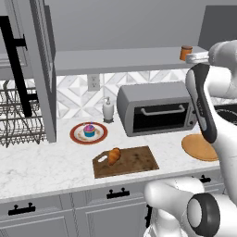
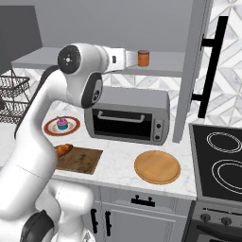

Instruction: From the different types of pastries on the counter, select a croissant and place it on the cutting board. Then retrieve a jar of jam from the cabinet and place it alongside the croissant on the cutting board.

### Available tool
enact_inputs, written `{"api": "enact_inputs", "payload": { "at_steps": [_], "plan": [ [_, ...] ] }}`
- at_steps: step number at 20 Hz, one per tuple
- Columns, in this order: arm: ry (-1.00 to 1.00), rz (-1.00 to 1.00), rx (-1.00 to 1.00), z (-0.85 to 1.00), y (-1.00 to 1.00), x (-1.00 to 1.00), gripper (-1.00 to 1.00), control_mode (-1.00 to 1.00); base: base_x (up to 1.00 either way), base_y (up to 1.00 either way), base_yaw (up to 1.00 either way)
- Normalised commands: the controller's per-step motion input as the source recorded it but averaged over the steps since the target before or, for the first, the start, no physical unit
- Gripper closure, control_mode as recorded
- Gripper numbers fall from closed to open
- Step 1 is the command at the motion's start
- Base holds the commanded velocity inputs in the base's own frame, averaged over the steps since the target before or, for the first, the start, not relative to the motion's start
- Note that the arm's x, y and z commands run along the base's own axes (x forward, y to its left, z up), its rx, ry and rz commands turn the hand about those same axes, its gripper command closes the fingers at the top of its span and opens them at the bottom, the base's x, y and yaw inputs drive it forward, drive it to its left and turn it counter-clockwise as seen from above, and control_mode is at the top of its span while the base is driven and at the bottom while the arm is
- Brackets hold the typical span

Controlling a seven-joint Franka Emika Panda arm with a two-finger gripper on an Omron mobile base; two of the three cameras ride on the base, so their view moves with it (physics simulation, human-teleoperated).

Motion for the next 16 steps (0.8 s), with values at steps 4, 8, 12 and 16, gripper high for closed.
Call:
{"api": "enact_inputs", "payload": {
  "at_steps": [4, 8, 12, 16],
  "plan": [
    [0.00, 0.00, 0.00, -0.11, 0.00, 0.24, -1.00, -1.00, 0.00, 0.00, 0.00],
    [0.00, 0.00, 0.00, 0.00, 0.00, 0.13, -1.00, -1.00, 0.00, 0.00, 0.00],
    [0.00, 0.00, 0.00, 0.00, 0.00, 0.54, -1.00, -1.00, 0.00, 0.00, 0.00],
    [0.00, 0.00, 0.00, 0.00, -0.02, 0.47, -1.00, -1.00, 0.00, 0.00, 0.00]
  ]
}}
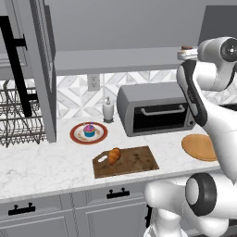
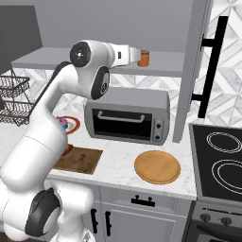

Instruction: From the different types of pastries on the counter, select a croissant and place it on the cutting board. Then retrieve a jar of jam from the cabinet and place it alongside the croissant on the cutting board.

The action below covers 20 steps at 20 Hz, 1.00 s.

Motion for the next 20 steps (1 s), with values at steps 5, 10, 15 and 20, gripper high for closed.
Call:
{"api": "enact_inputs", "payload": {
  "at_steps": [5, 10, 15, 20],
  "plan": [
    [0.00, 0.00, 0.00, 0.00, -0.25, 0.37, -1.00, -1.00, 0.00, 0.00, 0.00],
    [0.00, 0.00, 0.00, -0.03, -0.23, 0.10, -1.00, -1.00, 0.00, 0.00, 0.00],
    [0.01, 0.00, 0.00, -0.20, 0.00, 0.08, -1.00, -1.00, 0.00, 0.00, 0.00],
    [0.00, 0.00, 0.00, -0.05, 0.00, 0.23, -1.00, -1.00, 0.00, 0.00, 0.00]
  ]
}}
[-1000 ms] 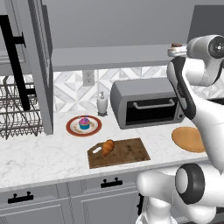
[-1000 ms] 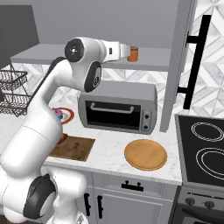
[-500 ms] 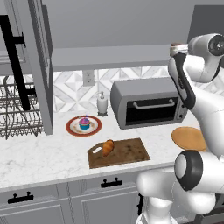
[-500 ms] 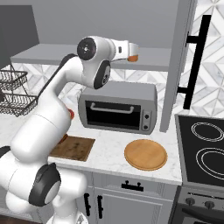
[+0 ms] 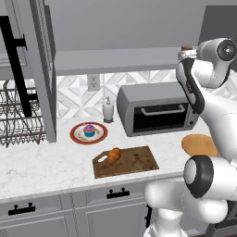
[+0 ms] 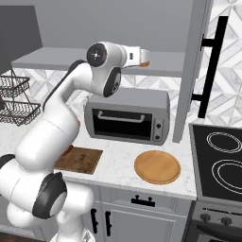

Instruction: From the different types of pastries on the counter, select a croissant and place it on the cutting board. Then retrieve a jar of jam from the cabinet and place it alongside the croissant on the cutting board.

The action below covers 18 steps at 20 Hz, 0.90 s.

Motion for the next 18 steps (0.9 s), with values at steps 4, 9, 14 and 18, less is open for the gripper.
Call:
{"api": "enact_inputs", "payload": {
  "at_steps": [4, 9, 14, 18],
  "plan": [
    [0.02, 0.00, 0.00, 0.00, 0.00, 0.27, -1.00, -1.00, 0.00, 0.00, 0.00],
    [0.00, 0.00, 0.00, 0.00, 0.00, 0.19, -1.00, -1.00, 0.00, 0.00, 0.00],
    [0.00, 0.00, 0.00, 0.00, -0.01, 0.21, -1.00, -1.00, 0.00, 0.00, 0.00],
    [0.00, 0.00, 0.00, 0.00, -0.01, 0.22, -1.00, -1.00, 0.00, 0.00, 0.00]
  ]
}}
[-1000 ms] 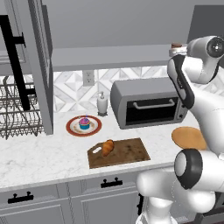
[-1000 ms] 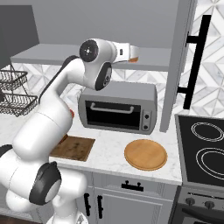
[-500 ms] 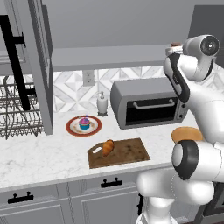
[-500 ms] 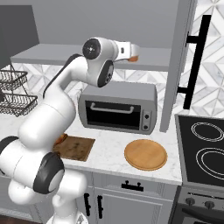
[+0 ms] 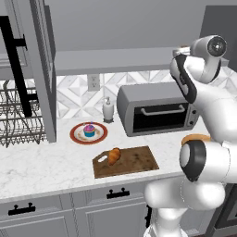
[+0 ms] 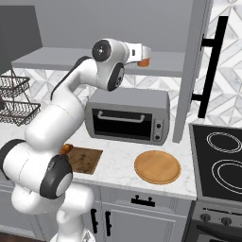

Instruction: From the different types of pastries on the counter, select a croissant and place it on the cutting board. Then retrieve a jar of jam from the cabinet and place it alongside the croissant on the cutting board.

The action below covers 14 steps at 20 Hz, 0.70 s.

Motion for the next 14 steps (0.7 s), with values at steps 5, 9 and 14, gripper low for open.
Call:
{"api": "enact_inputs", "payload": {
  "at_steps": [5, 9, 14],
  "plan": [
    [0.00, 0.00, 0.00, 0.00, -0.06, 0.23, -1.00, -1.00, 0.00, 0.00, 0.00],
    [0.01, 0.00, 0.01, -0.17, -0.13, 0.22, -1.00, -1.00, 0.00, 0.00, 0.00],
    [0.01, 0.00, 0.01, -0.32, 0.00, 0.18, -1.00, -1.00, 0.00, 0.00, 0.00]
  ]
}}
